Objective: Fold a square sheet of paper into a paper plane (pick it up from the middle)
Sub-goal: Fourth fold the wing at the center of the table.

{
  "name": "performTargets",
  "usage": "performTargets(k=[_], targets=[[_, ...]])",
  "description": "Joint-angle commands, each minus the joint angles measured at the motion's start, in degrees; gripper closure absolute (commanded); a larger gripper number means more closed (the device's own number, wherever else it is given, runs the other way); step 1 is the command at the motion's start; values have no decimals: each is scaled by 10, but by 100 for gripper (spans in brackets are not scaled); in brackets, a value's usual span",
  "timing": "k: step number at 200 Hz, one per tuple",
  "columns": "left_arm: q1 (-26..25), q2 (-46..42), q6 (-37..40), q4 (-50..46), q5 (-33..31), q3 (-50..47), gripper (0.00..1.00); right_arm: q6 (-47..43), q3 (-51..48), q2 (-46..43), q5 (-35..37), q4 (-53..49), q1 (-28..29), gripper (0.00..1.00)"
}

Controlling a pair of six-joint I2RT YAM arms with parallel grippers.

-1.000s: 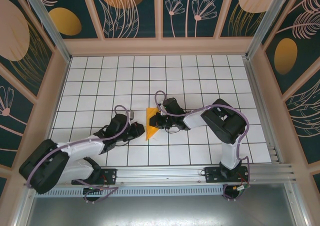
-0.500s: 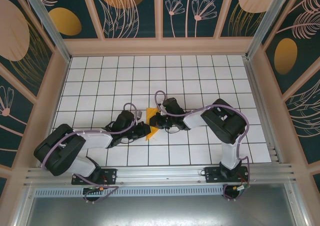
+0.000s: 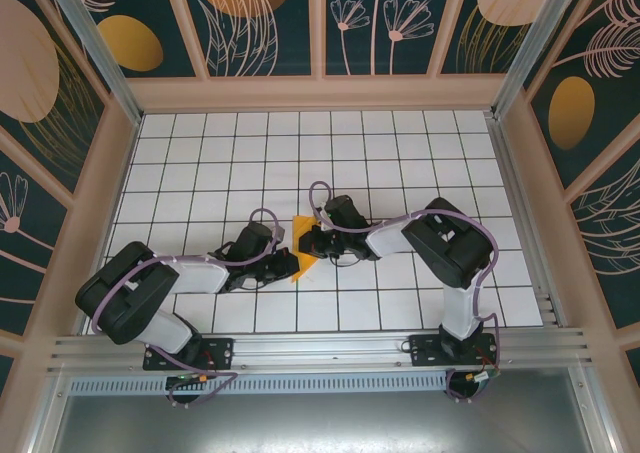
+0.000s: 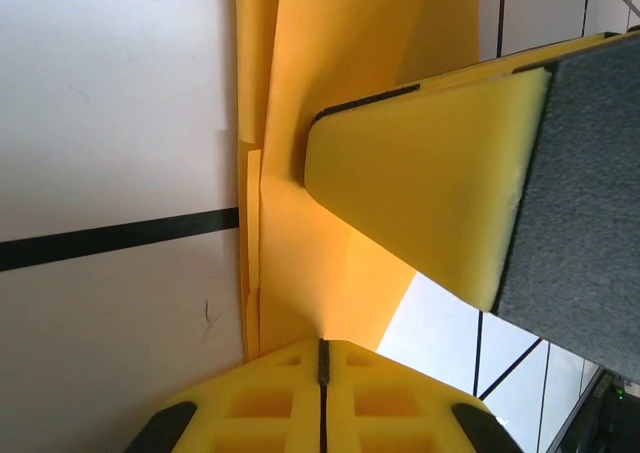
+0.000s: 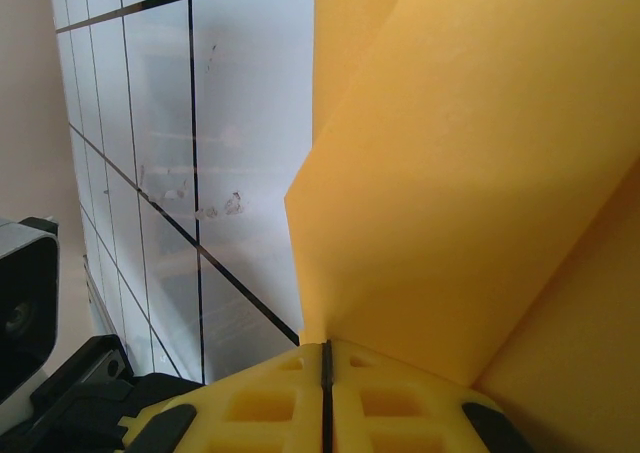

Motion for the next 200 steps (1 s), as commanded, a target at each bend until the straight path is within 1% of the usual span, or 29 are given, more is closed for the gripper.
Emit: performTargets(k=[1,16,41,79,102,147,167,189,200], targets=[[2,-1,15,-64,15,-26,93,-7,2,25,34,-53,0,89],[1,-10,20,-65,29,-35,93,-7,1,23,34,-54,0,89],[0,-9,41,-101,46,-34,92,-7,3,23,35,-56,0,89],[-1,-18,48,-108,65,-45,90,-8,3,21,38,-61,0,89],[-1,-27,54,-150,45,-42,90,-11,3,19,41,-67,0,89],[-6,-62,61,-190,40,-35,91,-10,3,19,43,-68,0,89],[-6,-104,55,-194,31,-30,91,-11,1,17,42,-68,1,89],[-6,-152,40,-200,5,-10,91,-11,1,16,43,-69,1,89],[-6,-167,33,-186,-1,-3,91,-10,2,17,42,-68,1,89]])
